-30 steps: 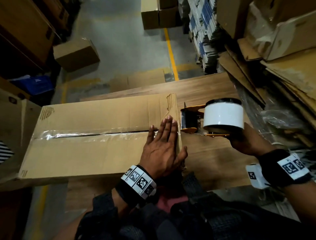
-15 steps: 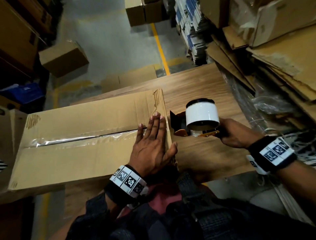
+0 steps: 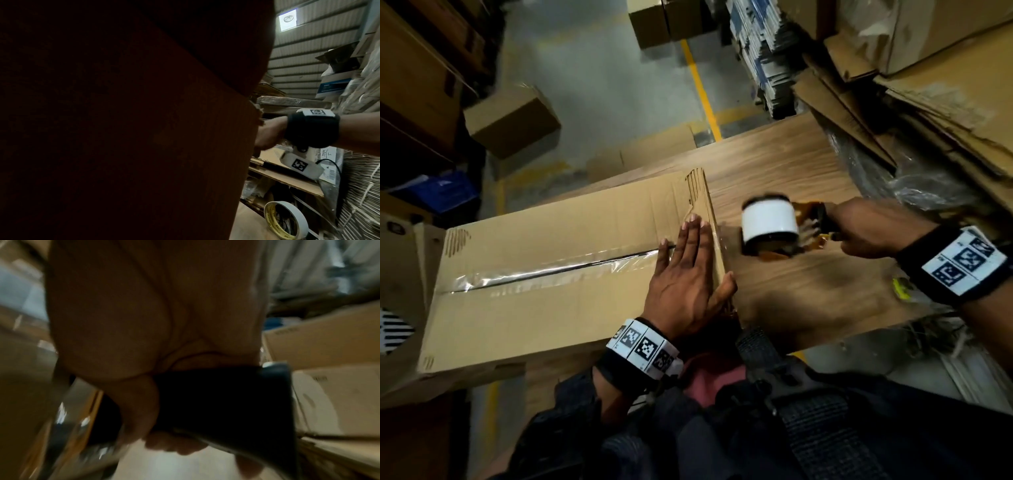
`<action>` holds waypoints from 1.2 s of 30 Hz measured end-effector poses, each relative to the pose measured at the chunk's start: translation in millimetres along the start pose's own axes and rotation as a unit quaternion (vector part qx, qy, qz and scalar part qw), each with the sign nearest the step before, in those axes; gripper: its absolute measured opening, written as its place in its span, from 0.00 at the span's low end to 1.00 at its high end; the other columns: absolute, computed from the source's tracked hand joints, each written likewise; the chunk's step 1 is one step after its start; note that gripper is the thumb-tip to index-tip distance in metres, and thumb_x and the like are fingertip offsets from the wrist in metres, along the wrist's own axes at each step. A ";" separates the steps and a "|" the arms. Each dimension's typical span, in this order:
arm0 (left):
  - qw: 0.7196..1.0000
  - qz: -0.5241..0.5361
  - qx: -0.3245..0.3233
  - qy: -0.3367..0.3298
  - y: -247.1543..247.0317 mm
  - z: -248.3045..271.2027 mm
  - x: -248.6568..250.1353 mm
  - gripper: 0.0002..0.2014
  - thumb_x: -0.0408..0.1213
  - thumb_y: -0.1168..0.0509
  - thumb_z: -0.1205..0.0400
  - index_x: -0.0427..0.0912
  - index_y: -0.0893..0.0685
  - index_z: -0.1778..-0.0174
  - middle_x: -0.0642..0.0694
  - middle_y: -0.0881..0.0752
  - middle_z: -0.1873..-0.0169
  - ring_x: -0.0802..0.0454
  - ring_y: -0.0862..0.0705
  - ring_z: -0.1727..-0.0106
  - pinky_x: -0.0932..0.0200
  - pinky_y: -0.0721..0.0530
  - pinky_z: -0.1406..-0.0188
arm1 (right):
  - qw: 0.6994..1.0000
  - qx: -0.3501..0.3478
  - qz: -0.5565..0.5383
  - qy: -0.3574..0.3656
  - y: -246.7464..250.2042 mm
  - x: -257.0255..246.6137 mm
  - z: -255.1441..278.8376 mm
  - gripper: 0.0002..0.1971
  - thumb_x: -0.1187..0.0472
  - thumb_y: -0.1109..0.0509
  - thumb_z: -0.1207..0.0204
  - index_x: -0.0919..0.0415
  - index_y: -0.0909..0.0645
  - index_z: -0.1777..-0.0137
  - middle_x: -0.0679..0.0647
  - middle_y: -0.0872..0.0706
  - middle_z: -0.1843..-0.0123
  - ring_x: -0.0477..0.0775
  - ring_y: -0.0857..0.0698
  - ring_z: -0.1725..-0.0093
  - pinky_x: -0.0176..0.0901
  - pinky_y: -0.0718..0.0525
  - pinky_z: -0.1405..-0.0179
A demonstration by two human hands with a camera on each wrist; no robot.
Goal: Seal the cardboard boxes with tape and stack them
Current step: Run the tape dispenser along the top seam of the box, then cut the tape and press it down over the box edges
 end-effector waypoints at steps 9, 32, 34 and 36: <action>1.000 -0.006 -0.007 -0.003 2.0 -8.2 -7.8 0.46 0.71 0.66 0.16 0.45 0.64 0.07 0.49 0.68 0.09 0.55 0.69 0.09 0.41 0.60 0.09 | 0.961 0.084 -0.248 -0.089 -61.2 21.6 0.0 0.18 0.53 0.25 0.22 0.57 0.18 0.35 0.66 0.09 0.41 0.70 0.12 0.40 0.59 0.15 0.45; 0.999 0.050 0.002 0.005 17.8 -25.7 -16.0 0.36 0.63 0.69 0.11 0.52 0.63 0.08 0.55 0.67 0.10 0.63 0.70 0.11 0.45 0.66 0.09 | 0.921 0.146 -0.244 -0.267 -90.1 -45.9 -22.1 0.23 0.42 0.27 0.22 0.60 0.15 0.37 0.64 0.13 0.38 0.71 0.14 0.38 0.55 0.14 0.43; 0.999 0.046 0.002 0.007 16.9 -26.1 -15.9 0.36 0.62 0.69 0.11 0.51 0.63 0.08 0.54 0.67 0.10 0.63 0.71 0.11 0.44 0.66 0.09 | 0.896 0.279 -0.295 -0.182 -64.3 -65.7 -17.6 0.19 0.47 0.29 0.19 0.59 0.15 0.36 0.62 0.13 0.39 0.70 0.13 0.40 0.56 0.15 0.45; 0.999 0.042 0.001 0.003 15.6 -26.6 -17.0 0.36 0.61 0.69 0.11 0.49 0.62 0.08 0.53 0.67 0.09 0.62 0.70 0.11 0.43 0.65 0.09 | 0.837 0.350 -0.420 -0.038 -36.0 -97.2 -12.9 0.24 0.44 0.34 0.14 0.59 0.18 0.26 0.58 0.13 0.30 0.63 0.15 0.31 0.42 0.21 0.33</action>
Point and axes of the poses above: each hand's wrist, its own z-axis away from the middle knuckle, its own y-axis out of the back of the hand, x = y × z, the point moved 4 cm from there along -z, towards the middle knuckle
